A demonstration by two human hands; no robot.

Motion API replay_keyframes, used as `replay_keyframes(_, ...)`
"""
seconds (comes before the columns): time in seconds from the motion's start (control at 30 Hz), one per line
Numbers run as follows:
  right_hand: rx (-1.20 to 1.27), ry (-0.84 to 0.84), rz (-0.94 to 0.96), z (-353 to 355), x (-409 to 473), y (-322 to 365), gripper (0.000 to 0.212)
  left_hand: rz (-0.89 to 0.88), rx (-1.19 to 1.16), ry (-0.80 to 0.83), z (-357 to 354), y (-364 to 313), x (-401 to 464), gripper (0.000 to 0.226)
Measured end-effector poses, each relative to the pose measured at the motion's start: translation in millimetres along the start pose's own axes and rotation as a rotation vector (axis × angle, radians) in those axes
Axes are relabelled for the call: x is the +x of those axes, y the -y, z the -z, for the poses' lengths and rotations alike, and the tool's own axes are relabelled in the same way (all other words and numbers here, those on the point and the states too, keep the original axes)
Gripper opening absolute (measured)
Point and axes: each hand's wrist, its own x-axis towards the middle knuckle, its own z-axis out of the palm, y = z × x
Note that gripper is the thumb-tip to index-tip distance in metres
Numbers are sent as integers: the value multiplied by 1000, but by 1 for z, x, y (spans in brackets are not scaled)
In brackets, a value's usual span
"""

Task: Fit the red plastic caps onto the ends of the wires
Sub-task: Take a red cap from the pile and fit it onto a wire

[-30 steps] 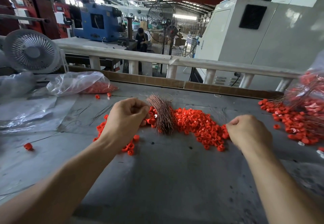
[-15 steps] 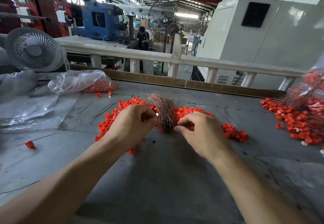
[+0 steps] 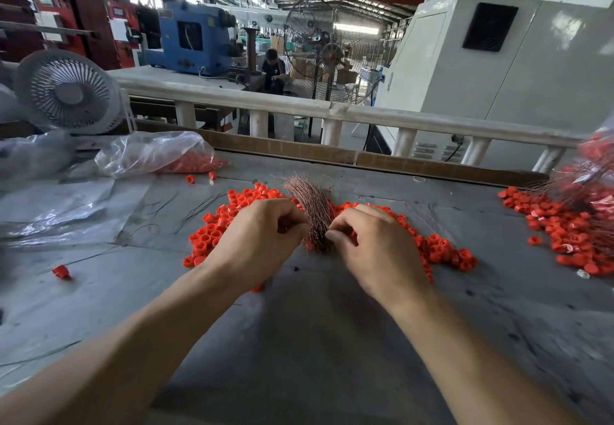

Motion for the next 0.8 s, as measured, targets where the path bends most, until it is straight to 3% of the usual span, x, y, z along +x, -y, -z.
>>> replay_keyframes(0.4,294,-133,155,9,-1,13,6,-118,-184,64,2,-9,-3,4)
replay_keyframes(0.53,463,-160,99,9,-1,15,16,-116,-254,49,4,-9,-2,5)
replay_keyframes(0.7,507,33,18,11,-2,14,32,-42,-561,61,5,-9,1,4)
replay_keyframes(0.8,496,47,25,9,-3,17,20,-20,-647,51,5,-8,2,13)
